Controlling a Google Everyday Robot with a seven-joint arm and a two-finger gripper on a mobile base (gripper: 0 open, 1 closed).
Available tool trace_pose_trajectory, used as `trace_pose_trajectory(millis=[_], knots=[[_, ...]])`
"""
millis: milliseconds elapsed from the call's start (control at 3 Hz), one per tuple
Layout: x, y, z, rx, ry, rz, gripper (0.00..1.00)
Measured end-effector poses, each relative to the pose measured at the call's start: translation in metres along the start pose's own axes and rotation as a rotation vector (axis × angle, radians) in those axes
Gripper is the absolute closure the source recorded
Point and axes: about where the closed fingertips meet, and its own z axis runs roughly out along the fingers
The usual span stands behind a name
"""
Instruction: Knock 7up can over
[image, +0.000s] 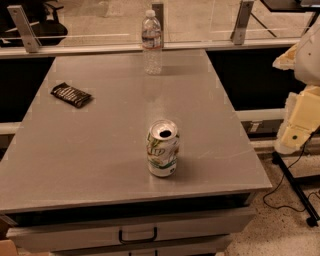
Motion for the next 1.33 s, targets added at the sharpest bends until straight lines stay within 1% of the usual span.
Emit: trace_pose_trajectory(millis=[333,667,1000,1333], knots=[[0.0,0.0,0.0,0.0,0.0,0.0,0.0],[-0.006,0.007,0.017,-0.039,-0.074,-0.002,0.0],[-0.029,0.029,0.051,-0.115,-0.22,0.002,0.0],[-0.058,0.043,0.089,-0.196,-0.398,0.02,0.0]])
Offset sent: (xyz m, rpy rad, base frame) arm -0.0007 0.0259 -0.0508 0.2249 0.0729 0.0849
